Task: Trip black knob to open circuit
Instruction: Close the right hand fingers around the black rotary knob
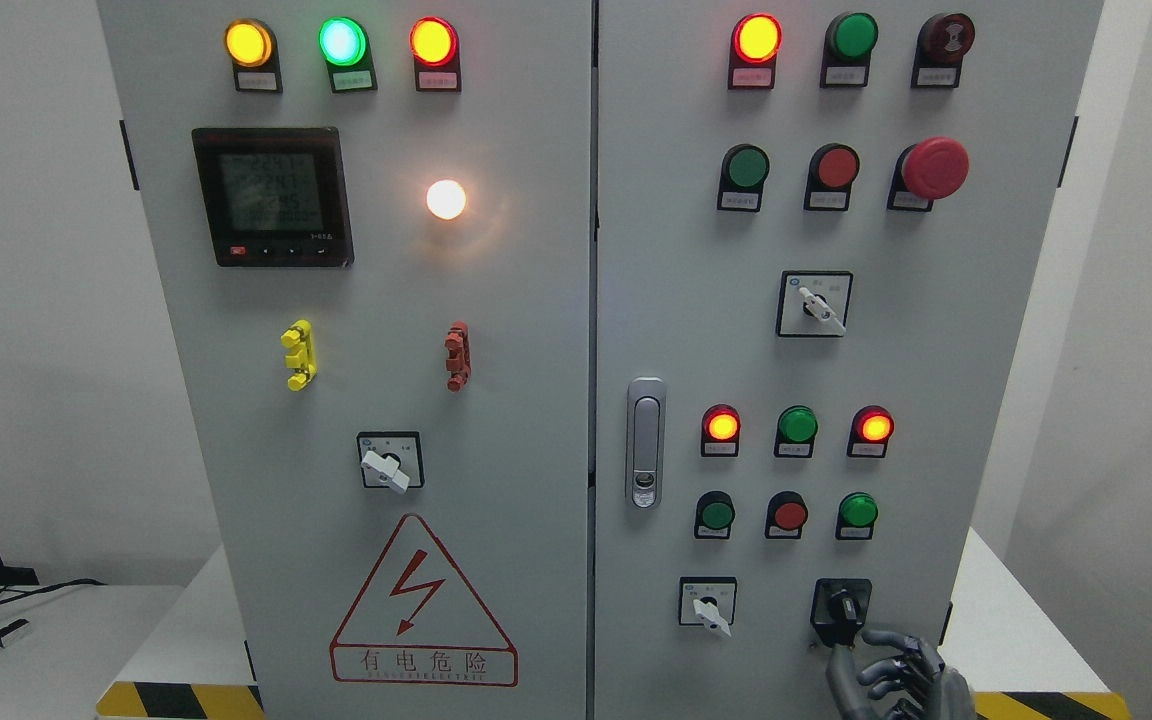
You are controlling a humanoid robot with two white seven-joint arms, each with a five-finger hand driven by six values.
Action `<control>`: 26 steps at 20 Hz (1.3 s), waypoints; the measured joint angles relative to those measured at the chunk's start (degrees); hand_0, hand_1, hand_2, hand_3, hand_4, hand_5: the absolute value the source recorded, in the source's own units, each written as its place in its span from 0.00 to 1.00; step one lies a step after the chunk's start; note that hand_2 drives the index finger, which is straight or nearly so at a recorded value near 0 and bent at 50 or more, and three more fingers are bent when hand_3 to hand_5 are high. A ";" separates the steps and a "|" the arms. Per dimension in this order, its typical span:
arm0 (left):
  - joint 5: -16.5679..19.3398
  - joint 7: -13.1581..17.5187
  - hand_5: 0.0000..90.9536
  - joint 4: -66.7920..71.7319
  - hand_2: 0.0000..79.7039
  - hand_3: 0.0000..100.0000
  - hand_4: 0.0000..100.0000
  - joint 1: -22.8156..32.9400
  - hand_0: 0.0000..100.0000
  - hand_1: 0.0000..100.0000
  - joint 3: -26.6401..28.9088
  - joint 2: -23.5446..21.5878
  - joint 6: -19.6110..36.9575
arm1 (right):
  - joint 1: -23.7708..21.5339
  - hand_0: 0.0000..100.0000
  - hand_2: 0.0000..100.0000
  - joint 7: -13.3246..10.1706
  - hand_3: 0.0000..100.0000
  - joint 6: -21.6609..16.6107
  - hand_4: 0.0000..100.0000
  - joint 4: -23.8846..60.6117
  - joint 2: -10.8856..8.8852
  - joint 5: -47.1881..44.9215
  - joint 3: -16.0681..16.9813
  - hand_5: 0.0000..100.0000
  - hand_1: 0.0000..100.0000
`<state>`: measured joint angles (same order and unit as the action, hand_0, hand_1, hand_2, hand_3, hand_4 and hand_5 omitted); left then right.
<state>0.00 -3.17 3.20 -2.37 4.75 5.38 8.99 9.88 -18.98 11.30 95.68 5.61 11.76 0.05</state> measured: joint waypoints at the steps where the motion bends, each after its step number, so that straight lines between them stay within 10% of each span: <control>1: 0.00 0.00 0.00 0.00 0.00 0.00 0.00 0.00 0.12 0.39 0.00 0.00 0.00 | 0.07 0.36 0.44 0.00 0.75 0.02 0.79 -0.05 0.02 0.01 0.00 0.90 0.79; 26: 0.00 0.00 0.00 0.00 0.00 0.00 0.00 0.00 0.12 0.39 0.00 0.01 0.00 | 1.05 0.36 0.47 -0.02 0.75 0.14 0.80 -0.46 0.73 0.10 -0.04 0.91 0.78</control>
<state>0.00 -3.17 3.20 -2.37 4.75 5.39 8.99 10.93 -19.00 11.44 95.23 6.33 11.86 0.01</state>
